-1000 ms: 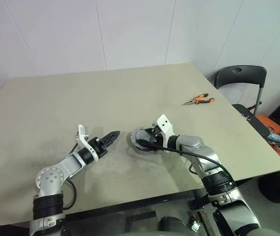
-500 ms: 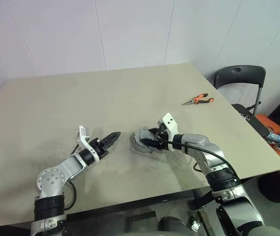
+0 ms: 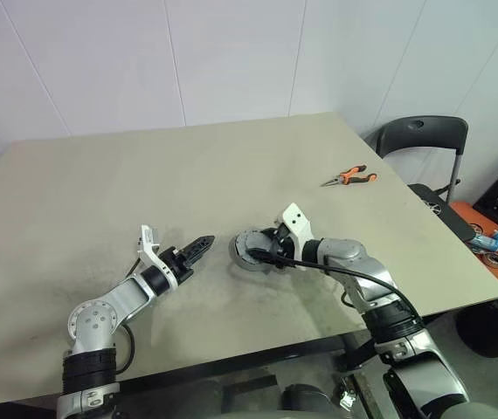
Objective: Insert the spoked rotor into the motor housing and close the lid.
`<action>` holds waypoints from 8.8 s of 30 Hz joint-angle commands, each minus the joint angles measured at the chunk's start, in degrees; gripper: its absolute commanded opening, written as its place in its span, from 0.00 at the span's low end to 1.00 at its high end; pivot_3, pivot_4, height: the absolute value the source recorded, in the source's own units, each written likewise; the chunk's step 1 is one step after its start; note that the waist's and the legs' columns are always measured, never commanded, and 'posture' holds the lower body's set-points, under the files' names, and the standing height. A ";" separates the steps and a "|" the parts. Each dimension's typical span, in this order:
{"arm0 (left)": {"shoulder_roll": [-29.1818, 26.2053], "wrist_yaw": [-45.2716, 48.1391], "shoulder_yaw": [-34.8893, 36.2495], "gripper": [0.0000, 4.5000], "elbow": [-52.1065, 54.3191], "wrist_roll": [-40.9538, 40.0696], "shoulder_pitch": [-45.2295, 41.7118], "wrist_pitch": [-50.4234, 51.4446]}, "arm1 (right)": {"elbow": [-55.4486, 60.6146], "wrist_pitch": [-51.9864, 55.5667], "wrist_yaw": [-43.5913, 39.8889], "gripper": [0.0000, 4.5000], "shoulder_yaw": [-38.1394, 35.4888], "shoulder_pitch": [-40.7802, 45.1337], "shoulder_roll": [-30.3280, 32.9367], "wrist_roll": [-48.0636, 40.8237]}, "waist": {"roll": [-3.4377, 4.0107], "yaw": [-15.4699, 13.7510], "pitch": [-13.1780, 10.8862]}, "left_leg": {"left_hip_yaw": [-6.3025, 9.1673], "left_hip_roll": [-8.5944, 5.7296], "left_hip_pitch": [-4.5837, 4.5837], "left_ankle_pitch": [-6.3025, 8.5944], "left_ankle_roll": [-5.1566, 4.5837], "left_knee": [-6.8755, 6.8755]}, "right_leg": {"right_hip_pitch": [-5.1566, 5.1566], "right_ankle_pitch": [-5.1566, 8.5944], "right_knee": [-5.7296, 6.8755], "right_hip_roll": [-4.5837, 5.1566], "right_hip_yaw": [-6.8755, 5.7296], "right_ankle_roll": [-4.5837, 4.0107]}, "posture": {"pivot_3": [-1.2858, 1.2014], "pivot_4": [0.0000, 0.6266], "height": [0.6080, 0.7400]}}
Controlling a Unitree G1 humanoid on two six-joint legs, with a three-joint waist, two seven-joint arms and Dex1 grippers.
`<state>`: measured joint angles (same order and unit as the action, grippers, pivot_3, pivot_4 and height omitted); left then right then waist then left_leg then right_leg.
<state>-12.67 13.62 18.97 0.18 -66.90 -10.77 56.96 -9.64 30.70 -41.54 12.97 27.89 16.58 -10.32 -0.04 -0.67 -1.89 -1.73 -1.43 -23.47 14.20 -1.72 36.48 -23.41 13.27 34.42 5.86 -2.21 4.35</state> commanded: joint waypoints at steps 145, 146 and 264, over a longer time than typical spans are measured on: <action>0.50 24.93 -18.17 0.01 -13.97 34.98 -19.46 -10.26 | -5.40 7.34 5.16 0.68 5.00 -2.74 -1.27 8.70 | 0.56 -0.07 0.47 | 0.10 0.22 0.73 0.03 0.07 -0.59 | 0.69 -0.01 -0.76 0.81 -1.49 0.70 | 0.52 0.00 1.00; 0.38 24.32 -18.94 0.01 -14.72 36.46 -19.48 -11.17 | -5.38 7.36 5.17 0.68 5.01 -2.78 -1.26 8.71 | 0.56 -0.08 0.47 | 0.10 0.22 0.73 0.03 0.07 -0.59 | 0.69 -0.01 -0.76 0.81 -1.49 0.70 | 0.52 0.00 1.00; -2.24 26.51 -24.21 0.00 -9.19 43.48 -11.84 -10.26 | 6.55 53.16 21.94 0.97 -37.82 -2.04 -4.73 -26.84 | 0.64 -0.23 0.38 | 0.09 0.14 0.08 0.22 0.00 -0.23 | 0.05 0.03 -0.41 0.94 -1.56 0.76 | 0.52 0.00 1.00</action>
<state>-14.31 40.95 -3.71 -7.12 -24.49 -24.47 44.63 -1.93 84.68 -22.80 -21.75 24.96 11.45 -39.04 0.61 -0.90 -1.51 -1.64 -1.29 -23.39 14.42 -1.72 36.28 -23.34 13.31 34.02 6.80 -3.77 5.11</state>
